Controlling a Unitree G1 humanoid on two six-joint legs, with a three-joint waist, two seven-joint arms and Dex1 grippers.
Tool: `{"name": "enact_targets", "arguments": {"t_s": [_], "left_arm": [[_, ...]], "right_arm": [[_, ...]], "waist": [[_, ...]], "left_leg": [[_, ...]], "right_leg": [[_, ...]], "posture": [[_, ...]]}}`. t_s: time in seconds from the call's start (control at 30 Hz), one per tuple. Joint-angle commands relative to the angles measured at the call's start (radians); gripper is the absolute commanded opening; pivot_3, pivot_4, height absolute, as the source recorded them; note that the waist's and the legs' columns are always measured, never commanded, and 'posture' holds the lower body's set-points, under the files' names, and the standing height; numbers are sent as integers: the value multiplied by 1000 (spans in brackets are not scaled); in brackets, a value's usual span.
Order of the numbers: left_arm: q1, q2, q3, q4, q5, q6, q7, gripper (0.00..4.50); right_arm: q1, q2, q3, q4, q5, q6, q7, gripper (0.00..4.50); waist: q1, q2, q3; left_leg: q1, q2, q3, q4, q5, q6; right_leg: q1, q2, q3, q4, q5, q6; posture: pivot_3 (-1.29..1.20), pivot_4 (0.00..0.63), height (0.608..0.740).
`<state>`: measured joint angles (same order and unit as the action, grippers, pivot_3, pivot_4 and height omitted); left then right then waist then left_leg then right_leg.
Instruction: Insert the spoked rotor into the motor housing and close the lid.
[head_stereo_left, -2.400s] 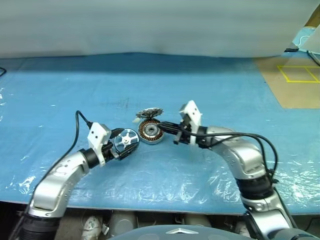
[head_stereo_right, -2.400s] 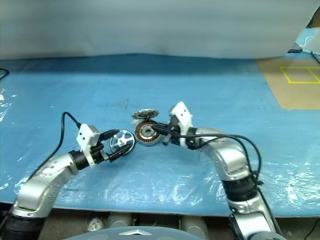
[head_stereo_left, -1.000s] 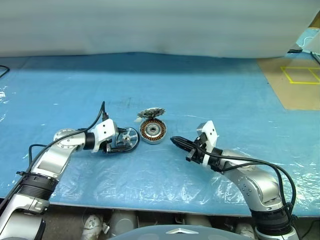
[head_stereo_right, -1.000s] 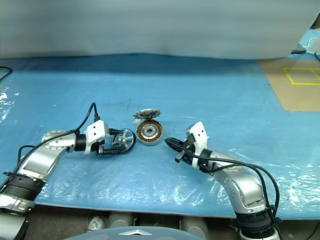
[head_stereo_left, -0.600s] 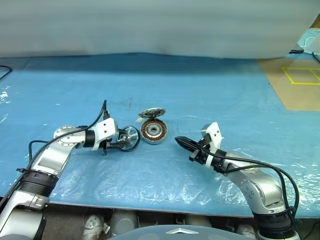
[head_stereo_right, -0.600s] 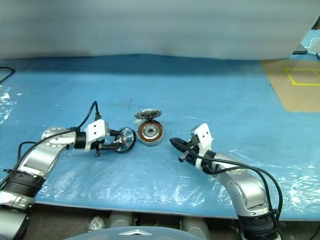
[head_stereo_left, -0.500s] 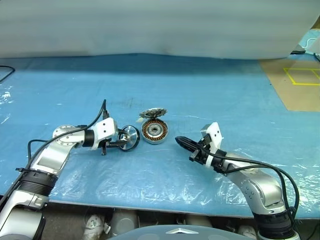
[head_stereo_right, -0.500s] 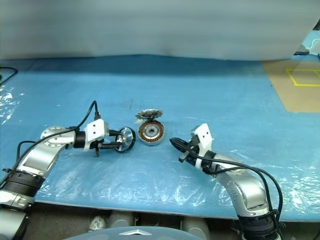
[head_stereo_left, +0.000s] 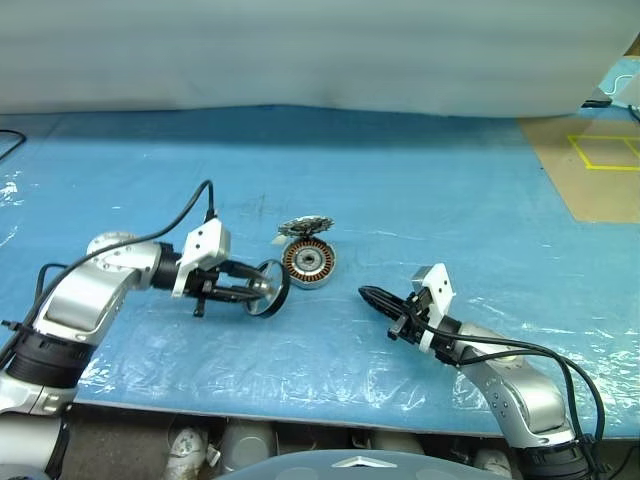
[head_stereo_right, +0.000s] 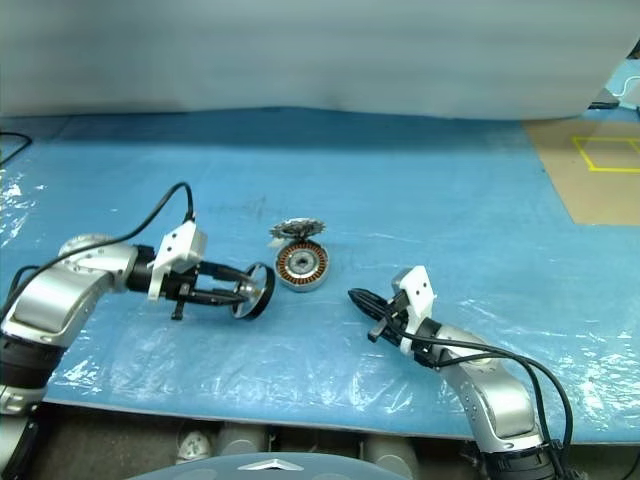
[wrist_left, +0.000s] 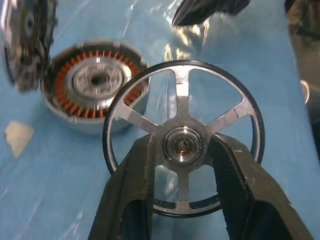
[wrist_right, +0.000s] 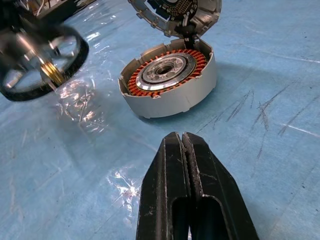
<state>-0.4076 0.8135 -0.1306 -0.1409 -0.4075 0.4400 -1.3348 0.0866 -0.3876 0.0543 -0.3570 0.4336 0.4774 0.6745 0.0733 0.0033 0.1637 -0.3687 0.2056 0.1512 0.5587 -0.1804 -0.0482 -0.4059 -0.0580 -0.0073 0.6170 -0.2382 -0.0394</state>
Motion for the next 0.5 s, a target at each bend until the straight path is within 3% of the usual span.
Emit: {"name": "enact_targets", "arguments": {"t_s": [0.03,0.23,0.4,0.5], "left_arm": [[-93,-64,-62,22,26,-10,4,1342],[-259,-237,-193,262,173,-141,29,1342],[-367,-321,-212,404,244,-197,63,1342],[-399,-324,-214,443,271,-220,50,1342]], "right_arm": [[-21,6,6,-5,11,-20,10,0],[-7,13,18,-19,10,-23,2,0],[11,18,16,-42,10,-23,-18,0],[22,18,17,-54,13,-21,-27,0]], "waist": [[-1,0,0],[-1,0,0],[-1,0,0],[-1,-1,0]], "left_leg": [[0,0,0,0,0,0],[-2,0,0,0,0,0],[-3,0,-1,0,0,0],[-3,0,-1,0,0,0]], "right_leg": [[1,0,0,0,0,0],[0,0,-1,-1,0,0],[0,1,-1,-3,0,1],[0,1,-1,-2,1,1]], "posture": [[0,150,740],[0,150,740],[0,150,740],[0,150,740]]}}
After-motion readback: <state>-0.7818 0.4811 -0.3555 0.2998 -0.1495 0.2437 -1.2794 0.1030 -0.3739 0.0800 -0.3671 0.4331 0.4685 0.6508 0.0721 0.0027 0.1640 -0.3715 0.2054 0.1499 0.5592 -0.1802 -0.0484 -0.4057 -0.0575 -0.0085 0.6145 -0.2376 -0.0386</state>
